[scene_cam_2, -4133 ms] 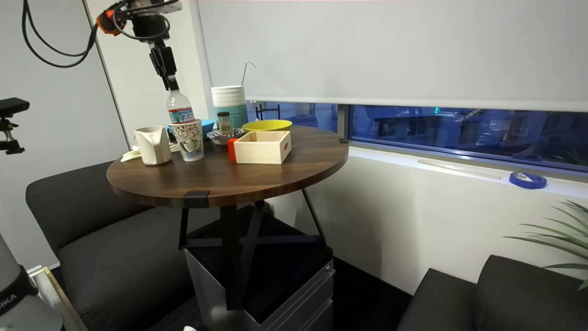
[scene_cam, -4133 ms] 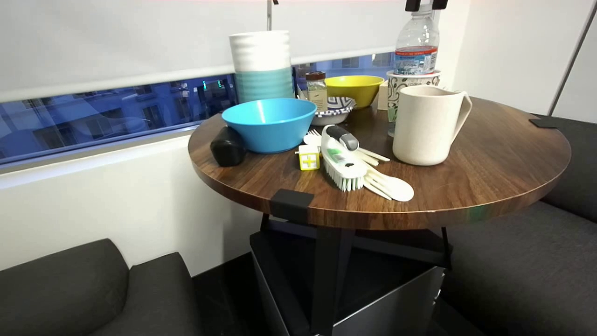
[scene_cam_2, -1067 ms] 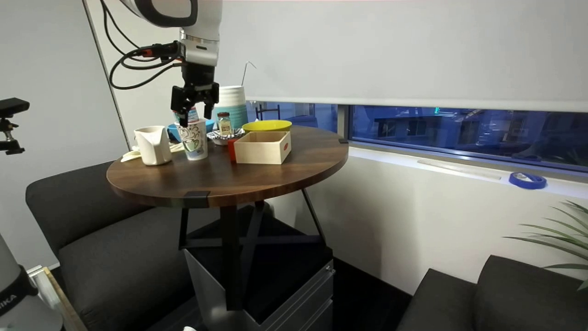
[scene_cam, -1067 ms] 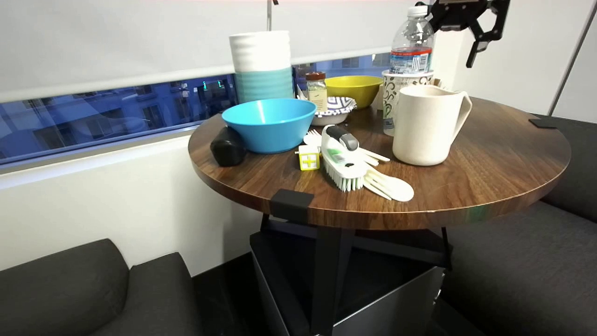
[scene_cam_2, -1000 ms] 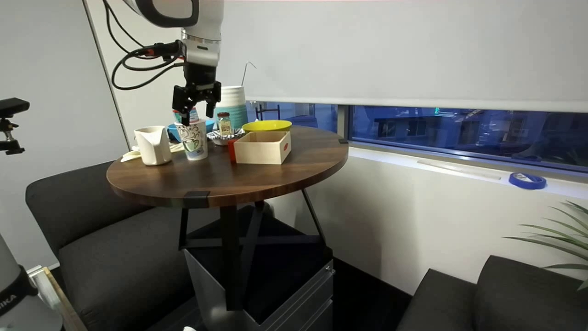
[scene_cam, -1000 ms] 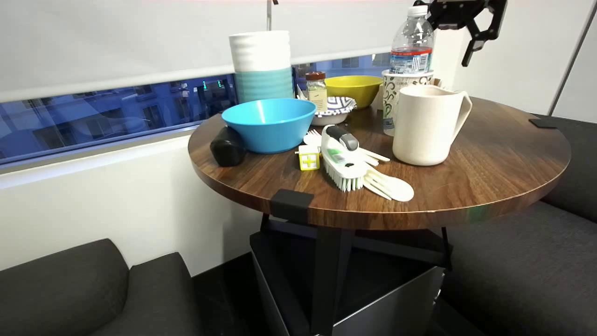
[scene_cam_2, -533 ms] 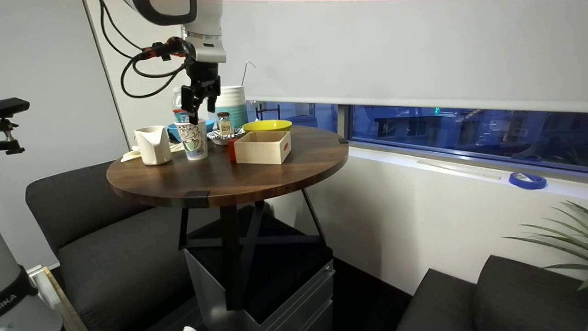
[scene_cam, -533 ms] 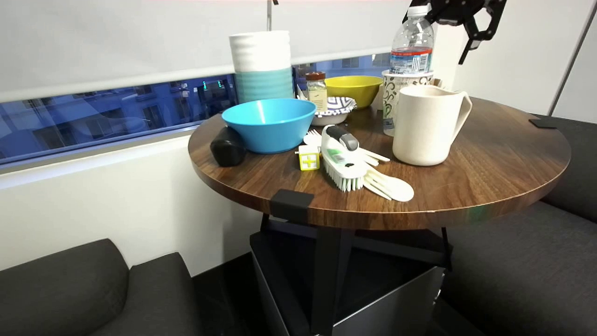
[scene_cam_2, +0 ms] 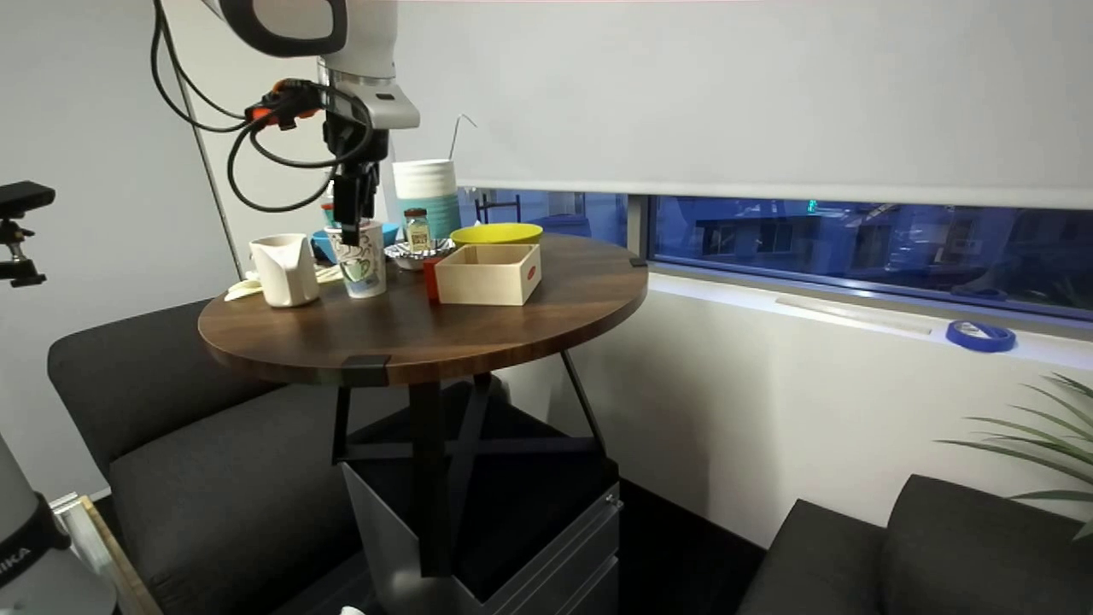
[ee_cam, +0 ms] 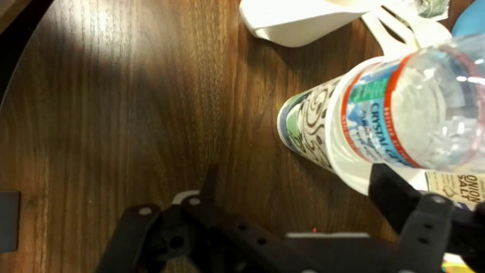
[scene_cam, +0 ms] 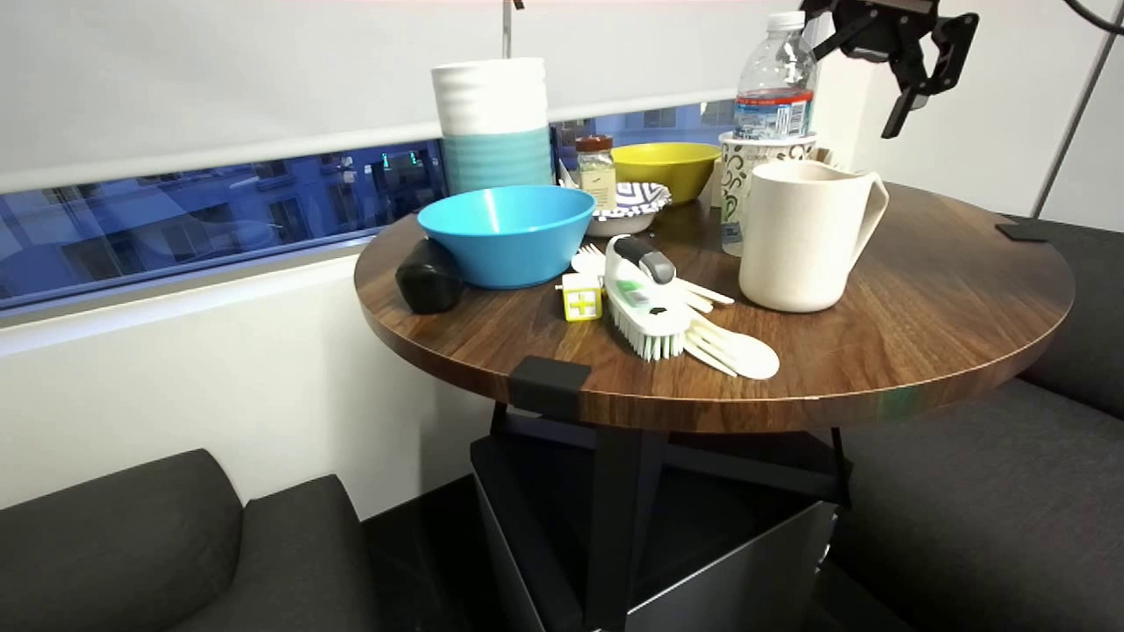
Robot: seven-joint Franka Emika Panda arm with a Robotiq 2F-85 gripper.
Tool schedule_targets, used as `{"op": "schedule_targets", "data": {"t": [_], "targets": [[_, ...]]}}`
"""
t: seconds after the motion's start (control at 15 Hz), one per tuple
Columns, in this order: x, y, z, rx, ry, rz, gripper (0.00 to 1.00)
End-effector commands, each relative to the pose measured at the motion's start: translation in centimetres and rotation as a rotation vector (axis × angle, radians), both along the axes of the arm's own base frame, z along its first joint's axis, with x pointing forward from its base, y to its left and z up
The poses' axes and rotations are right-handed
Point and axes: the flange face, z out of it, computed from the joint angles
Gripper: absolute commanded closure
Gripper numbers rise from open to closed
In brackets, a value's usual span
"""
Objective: Pick up the water bottle from the table and put it in the paper cup, pick up the paper cup and put it in the white mug
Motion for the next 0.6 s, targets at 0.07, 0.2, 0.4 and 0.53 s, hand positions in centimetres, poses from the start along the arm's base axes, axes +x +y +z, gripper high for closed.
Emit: {"op": "schedule_targets", "data": {"t": [0.07,0.2,0.4,0.53], "targets": [[-1.87,-0.18,-0.32,-0.023,-0.039,0.115,0.0],[-2.18,-0.07,-0.61,-0.031,-0.052,0.159,0.0],[-2.26,0.05,-0.87,-0.037,-0.085,0.185,0.0],[-2.1,0.03,-0.81,-0.044,-0.116,0.185,0.0]]}}
